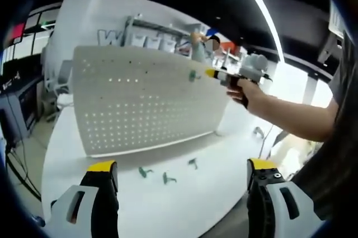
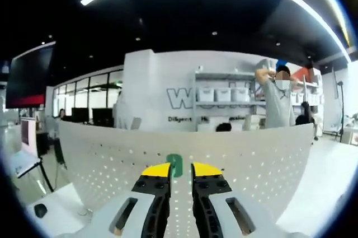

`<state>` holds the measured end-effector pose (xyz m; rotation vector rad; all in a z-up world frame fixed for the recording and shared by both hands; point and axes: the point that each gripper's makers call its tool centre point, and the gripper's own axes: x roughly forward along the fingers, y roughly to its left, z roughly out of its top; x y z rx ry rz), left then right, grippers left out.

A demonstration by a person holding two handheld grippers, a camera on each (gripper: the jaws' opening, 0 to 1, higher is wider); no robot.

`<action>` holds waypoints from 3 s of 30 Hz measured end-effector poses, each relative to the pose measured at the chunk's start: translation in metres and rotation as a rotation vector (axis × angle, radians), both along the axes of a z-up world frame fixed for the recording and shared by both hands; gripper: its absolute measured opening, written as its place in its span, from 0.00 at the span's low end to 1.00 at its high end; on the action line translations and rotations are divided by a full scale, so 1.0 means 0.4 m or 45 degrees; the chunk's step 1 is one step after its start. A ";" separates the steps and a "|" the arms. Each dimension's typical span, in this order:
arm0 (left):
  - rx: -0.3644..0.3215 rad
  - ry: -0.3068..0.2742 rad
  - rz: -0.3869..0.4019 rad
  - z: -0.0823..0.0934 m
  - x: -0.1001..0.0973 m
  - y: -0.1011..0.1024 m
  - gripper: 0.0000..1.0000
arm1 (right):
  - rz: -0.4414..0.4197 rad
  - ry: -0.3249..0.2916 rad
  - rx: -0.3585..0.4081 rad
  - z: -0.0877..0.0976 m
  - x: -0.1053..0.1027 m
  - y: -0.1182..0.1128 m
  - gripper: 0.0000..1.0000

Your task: Insert the hook assembly into the mounting plate slot until the hook locks in place.

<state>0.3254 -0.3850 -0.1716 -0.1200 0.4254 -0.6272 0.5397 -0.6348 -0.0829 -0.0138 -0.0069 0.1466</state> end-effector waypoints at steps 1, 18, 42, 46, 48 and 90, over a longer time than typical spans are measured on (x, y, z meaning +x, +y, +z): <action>0.002 -0.001 -0.005 0.000 -0.002 -0.003 0.97 | 0.004 0.007 -0.002 -0.006 -0.003 0.000 0.13; 0.008 0.001 -0.043 -0.004 -0.024 -0.035 0.97 | 0.125 0.166 -0.112 -0.143 -0.114 0.034 0.16; 0.022 0.010 -0.047 -0.013 -0.035 -0.044 0.98 | 0.314 0.473 -0.215 -0.394 -0.271 0.060 0.26; 0.026 0.019 -0.056 -0.019 -0.038 -0.050 0.98 | 0.341 0.519 -0.227 -0.432 -0.311 0.059 0.27; 0.027 0.026 -0.060 -0.023 -0.039 -0.051 0.98 | 0.352 0.524 -0.198 -0.441 -0.324 0.058 0.27; 0.047 0.141 -0.103 -0.096 -0.055 -0.064 0.98 | 0.615 0.860 -0.362 -0.673 -0.517 0.115 0.33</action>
